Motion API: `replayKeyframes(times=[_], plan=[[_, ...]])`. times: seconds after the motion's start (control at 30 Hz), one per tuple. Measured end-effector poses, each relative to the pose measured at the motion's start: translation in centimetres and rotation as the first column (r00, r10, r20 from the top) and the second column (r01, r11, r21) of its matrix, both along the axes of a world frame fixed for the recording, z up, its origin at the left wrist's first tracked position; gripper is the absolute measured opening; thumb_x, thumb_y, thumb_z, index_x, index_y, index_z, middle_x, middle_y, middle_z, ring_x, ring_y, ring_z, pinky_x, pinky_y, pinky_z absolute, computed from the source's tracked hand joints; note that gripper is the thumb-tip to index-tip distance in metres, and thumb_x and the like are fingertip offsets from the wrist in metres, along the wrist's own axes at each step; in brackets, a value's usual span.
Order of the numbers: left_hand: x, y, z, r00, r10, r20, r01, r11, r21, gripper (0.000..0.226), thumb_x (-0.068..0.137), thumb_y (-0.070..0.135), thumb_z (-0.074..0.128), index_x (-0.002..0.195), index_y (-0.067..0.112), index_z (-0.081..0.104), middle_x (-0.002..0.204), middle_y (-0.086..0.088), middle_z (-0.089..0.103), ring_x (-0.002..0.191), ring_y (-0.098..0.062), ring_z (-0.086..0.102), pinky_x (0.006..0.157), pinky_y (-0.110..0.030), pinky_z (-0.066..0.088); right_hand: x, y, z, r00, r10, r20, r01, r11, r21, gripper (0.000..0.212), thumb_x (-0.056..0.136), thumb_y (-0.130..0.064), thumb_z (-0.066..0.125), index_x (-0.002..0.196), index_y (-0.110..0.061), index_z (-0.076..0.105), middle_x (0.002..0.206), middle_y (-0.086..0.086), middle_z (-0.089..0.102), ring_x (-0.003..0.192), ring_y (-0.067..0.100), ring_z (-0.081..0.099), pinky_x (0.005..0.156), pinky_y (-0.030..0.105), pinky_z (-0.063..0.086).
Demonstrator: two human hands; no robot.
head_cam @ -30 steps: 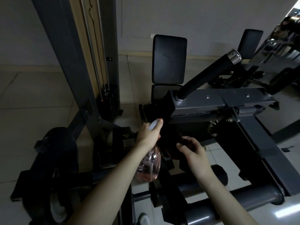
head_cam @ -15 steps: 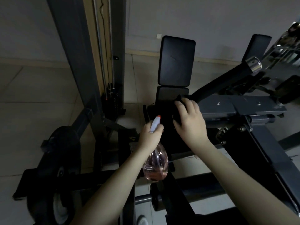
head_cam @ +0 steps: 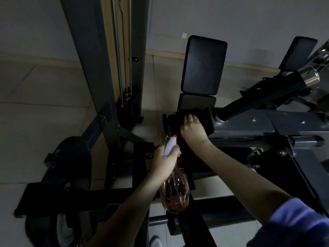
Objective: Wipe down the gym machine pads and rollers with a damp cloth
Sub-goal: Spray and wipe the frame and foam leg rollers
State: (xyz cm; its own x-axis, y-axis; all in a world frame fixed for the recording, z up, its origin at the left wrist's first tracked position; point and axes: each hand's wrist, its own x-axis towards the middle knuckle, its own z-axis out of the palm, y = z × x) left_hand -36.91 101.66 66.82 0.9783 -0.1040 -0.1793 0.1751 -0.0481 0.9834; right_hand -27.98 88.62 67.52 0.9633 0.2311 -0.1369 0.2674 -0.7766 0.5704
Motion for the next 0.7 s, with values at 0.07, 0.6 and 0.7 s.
replayKeyframes(times=[0.07, 0.6, 0.7], plan=[[0.0, 0.1, 0.0, 1.000, -0.010, -0.005, 0.010, 1.000, 0.005, 0.030, 0.091, 0.029, 0.046, 0.084, 0.004, 0.060, 0.086, -0.026, 0.066, 0.078, -0.037, 0.064, 0.081, -0.049, 0.053, -0.3, 0.1, -0.1, 0.999, 0.049, 0.000, -0.048, 0.998, 0.031, 0.031, 0.033, -0.034, 0.087, 0.054, -0.015, 0.074, 0.069, 0.011, 0.071, 0.070, 0.026, 0.070, 0.067, 0.030, 0.055], [-0.4, 0.1, -0.3, 0.998, -0.065, -0.011, 0.065, 0.998, 0.012, 0.020, 0.094, 0.018, 0.047, 0.085, 0.001, 0.052, 0.070, -0.013, 0.052, 0.067, -0.019, 0.051, 0.063, -0.031, 0.039, -8.2, -1.2, 0.0, 0.935, 0.338, 0.109, -0.344, 0.938, 0.043, 0.018, 0.057, -0.010, 0.076, 0.073, -0.005, 0.071, 0.073, 0.012, 0.062, 0.065, 0.029, 0.059, 0.069, 0.035, 0.053], [-0.5, -0.2, -0.4, 0.998, -0.046, -0.042, 0.045, 0.999, -0.022, 0.029, 0.090, 0.025, 0.049, 0.088, -0.002, 0.057, 0.076, -0.015, 0.058, 0.072, -0.019, 0.055, 0.068, -0.031, 0.043, -6.3, -1.4, -0.3, 0.917, 0.326, 0.232, -0.325, 0.945, -0.043, 0.035, 0.075, -0.019, 0.066, 0.108, -0.008, 0.069, 0.120, 0.018, 0.060, 0.101, 0.033, 0.060, 0.088, 0.038, 0.049]])
